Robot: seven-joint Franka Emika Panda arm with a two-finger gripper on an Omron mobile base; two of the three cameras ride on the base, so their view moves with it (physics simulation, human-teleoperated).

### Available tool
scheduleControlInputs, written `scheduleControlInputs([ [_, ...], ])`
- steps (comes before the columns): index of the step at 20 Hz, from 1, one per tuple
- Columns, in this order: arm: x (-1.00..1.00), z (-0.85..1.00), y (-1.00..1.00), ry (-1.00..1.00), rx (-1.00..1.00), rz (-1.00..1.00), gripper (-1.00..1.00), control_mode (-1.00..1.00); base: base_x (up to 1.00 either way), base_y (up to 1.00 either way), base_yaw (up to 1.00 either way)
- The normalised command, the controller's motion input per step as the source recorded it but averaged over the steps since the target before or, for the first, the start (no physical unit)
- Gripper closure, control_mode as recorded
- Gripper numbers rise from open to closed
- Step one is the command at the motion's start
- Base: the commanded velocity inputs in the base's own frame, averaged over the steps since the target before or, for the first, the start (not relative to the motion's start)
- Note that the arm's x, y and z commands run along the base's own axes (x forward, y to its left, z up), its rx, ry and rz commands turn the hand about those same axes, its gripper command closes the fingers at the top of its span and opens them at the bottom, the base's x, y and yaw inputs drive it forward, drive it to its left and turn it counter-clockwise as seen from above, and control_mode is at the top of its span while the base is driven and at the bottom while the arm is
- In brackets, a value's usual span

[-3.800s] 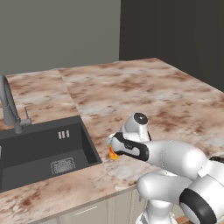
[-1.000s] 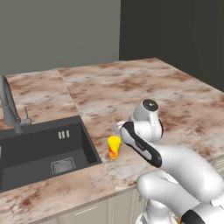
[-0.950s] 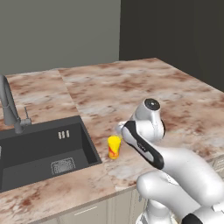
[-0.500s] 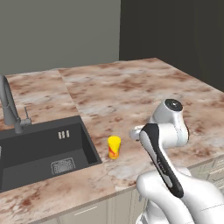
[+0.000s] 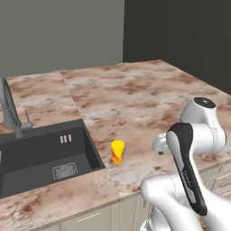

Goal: Pick the cup and bowl from the counter and place them on the counter next to the sink.

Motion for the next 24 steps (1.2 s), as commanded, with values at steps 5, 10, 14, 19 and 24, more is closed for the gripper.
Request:
scheduleControlInputs([
  [5, -0.10, 0.02, -0.03, 0.00, 0.00, 0.00, -1.00, -1.00, 0.00, 0.00, 0.00],
  [10, 0.00, 0.00, 0.00, 0.00, 0.00, 0.00, -1.00, -1.00, 0.00, 0.00, 0.00],
  [14, 0.00, 0.00, 0.00, 0.00, 0.00, 0.00, -1.00, 1.00, 0.00, 0.00, 0.00],
  [19, 0.00, 0.00, 0.00, 0.00, 0.00, 0.00, -1.00, 1.00, -0.62, -0.04, 0.02],
  [24, 0.00, 0.00, 0.00, 0.00, 0.00, 0.00, -1.00, 1.00, -0.76, -0.11, -0.01],
])
